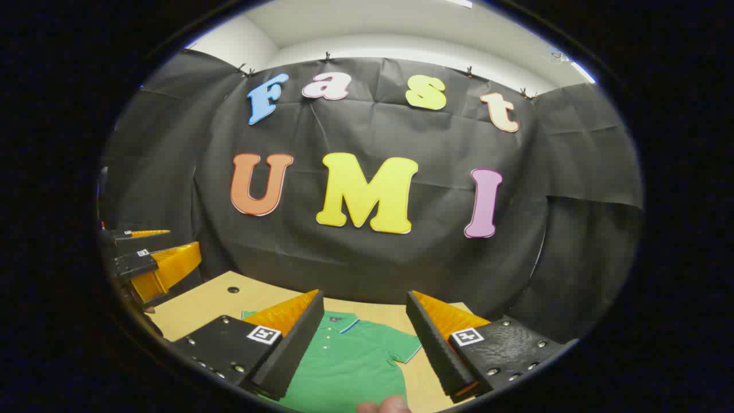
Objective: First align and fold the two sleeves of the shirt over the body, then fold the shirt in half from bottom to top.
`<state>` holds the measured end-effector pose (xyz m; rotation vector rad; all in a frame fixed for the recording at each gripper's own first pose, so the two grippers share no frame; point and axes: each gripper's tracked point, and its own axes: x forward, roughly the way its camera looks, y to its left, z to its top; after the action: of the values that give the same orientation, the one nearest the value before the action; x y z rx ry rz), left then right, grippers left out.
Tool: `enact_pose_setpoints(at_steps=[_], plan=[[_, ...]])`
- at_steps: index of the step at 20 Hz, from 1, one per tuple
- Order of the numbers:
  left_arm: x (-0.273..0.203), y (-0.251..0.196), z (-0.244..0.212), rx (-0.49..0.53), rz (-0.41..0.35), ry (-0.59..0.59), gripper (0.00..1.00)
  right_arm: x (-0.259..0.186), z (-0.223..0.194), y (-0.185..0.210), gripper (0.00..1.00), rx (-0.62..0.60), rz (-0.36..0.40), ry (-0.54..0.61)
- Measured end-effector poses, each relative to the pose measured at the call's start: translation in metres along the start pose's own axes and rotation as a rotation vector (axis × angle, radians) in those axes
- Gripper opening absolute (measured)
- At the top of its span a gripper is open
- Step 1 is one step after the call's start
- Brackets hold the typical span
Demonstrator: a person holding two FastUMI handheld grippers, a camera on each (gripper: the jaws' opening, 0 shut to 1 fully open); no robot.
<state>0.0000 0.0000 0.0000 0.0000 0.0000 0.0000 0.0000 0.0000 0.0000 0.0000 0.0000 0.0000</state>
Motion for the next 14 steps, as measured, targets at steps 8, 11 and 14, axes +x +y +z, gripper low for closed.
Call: enact_pose_setpoints(at_steps=[8,11,14], plan=[[0.012,-0.006,-0.012,-0.004,0.016,0.030,0.97,0.014,-0.009,-0.014,0.92,-0.005,0.038,0.024],[0.015,-0.012,-0.019,-0.004,0.017,0.046,0.97,0.018,-0.013,-0.021,0.92,0.004,0.039,0.036],[0.019,-0.016,-0.020,0.002,0.013,0.058,0.97,0.022,-0.013,-0.028,0.94,0.009,0.033,0.039]])
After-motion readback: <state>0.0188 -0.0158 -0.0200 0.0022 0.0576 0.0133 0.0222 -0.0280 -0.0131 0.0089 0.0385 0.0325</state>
